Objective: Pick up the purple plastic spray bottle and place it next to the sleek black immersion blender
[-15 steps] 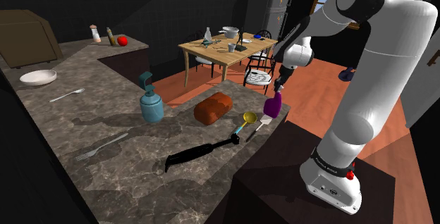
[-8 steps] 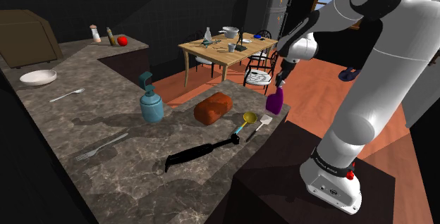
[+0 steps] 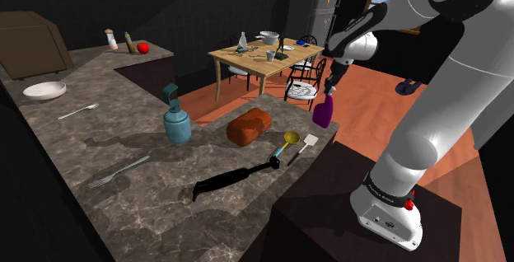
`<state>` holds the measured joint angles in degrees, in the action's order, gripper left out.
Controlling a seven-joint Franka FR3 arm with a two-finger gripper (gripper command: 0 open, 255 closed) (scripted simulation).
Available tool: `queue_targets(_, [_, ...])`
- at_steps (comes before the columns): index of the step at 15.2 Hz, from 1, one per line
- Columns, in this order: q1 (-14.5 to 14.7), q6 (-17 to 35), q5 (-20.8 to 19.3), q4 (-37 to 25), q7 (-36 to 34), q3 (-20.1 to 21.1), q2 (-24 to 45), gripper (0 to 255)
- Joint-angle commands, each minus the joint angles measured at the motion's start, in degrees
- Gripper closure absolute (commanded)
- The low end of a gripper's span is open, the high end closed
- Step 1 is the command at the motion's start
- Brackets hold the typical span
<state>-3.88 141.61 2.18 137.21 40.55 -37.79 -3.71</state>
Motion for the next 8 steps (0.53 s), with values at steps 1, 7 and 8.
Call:
queue_targets(1, [-0.1,-1.6,-1.2,-0.7,-0.9,0.2,-1.1,255])
queue_targets(7, [-0.6,-6.5,-4.2,-2.8,-3.3,0.9,-4.6,255])
queue_targets(8, [-0.7,-7.3,-4.6,-3.1,-3.6,1.1,-5.1,255])
